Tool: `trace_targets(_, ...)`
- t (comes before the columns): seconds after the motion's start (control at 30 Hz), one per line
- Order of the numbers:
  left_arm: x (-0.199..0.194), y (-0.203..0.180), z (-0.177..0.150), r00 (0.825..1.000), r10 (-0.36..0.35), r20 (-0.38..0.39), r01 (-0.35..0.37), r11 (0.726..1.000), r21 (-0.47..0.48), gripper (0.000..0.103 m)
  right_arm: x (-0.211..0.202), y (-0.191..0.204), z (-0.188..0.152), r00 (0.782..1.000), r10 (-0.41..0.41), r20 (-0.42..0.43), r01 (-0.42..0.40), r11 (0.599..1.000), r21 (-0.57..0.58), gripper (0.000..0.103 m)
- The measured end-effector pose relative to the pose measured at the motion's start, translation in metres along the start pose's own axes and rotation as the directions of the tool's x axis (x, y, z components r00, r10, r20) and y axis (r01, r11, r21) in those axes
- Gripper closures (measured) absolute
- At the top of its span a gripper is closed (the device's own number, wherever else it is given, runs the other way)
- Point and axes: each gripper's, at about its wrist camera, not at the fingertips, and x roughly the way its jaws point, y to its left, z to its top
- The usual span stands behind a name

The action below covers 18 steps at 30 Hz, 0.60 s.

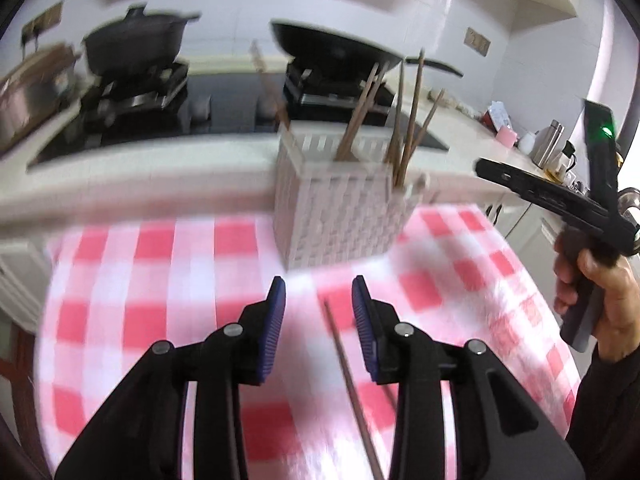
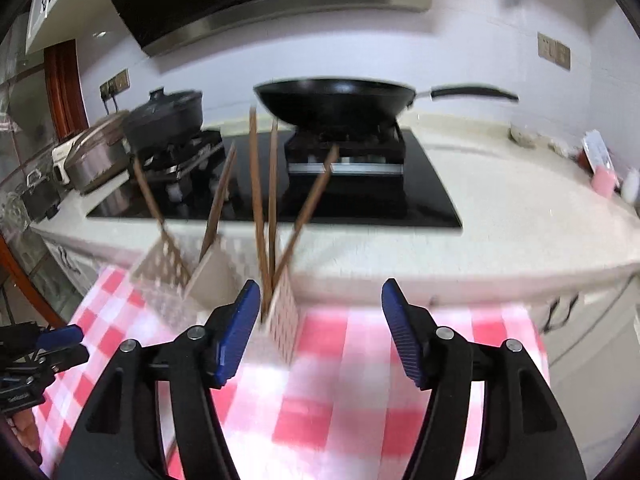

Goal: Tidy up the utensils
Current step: 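Move both open grippers back to the last chopsticks on the cloth, then close the left gripper on a chopstick while the right gripper grasps the other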

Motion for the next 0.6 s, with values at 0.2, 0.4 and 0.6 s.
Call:
trace_targets(0.2,0.018,-0.003,-0.054,0.997,-0.019,-0.077,0.017,1.0,-0.02,0.07,-0.014,0.012,-0.086,0.997,0.039,-0.069,-0.036,0.999,0.032,0.039)
trace_targets(0.4,0.049,-0.03,-0.065,0.991,0.0,-0.133,0.008,0.998,0.059,0.075,-0.018,0.018,-0.154,0.984,0.068,-0.164,-0.058,0.996,0.063,0.037)
trace_targets(0.6,0.089,-0.041,-0.058,0.978,0.078,-0.192,-0.059,0.993,0.102,0.082,-0.022,0.026,-0.171,0.98,0.064,-0.19,-0.058,0.998,0.037,0.032)
